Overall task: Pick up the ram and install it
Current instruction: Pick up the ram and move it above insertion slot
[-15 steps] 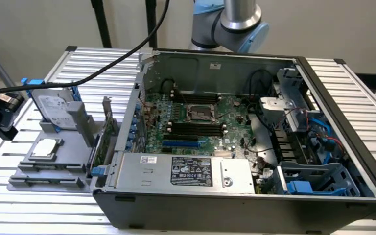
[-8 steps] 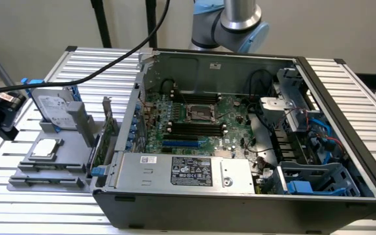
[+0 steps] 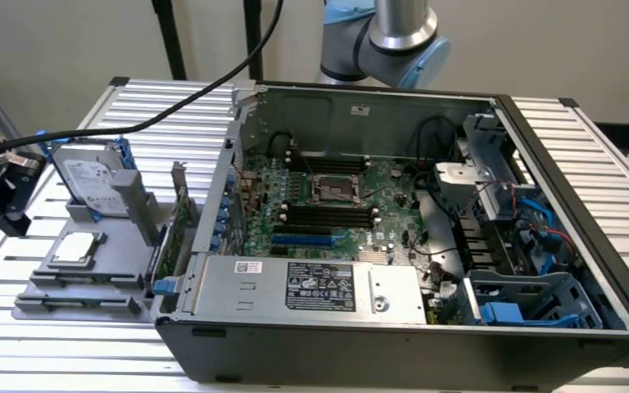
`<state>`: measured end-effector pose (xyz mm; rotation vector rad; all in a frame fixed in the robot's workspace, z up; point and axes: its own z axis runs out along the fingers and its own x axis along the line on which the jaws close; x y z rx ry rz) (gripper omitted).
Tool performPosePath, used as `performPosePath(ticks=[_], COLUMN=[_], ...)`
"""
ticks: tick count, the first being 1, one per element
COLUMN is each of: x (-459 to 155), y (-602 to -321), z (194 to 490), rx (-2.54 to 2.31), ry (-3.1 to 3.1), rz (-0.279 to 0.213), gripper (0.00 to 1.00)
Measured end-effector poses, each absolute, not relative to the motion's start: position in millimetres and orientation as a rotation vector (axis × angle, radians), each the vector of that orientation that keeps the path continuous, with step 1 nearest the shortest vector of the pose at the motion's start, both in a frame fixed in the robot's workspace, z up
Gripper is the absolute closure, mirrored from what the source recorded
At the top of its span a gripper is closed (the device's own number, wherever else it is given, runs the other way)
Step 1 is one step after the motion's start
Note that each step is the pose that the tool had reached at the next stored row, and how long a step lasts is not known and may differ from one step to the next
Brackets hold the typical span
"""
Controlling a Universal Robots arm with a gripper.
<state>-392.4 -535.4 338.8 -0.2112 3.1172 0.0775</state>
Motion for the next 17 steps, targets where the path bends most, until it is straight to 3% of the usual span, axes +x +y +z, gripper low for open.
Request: performPosePath(ticks=[17], x=[-392.4], y=[-535.4], z=[330.3], rx=[-0.692], ry=[3.061], rz=[0.080], gripper=[0.89])
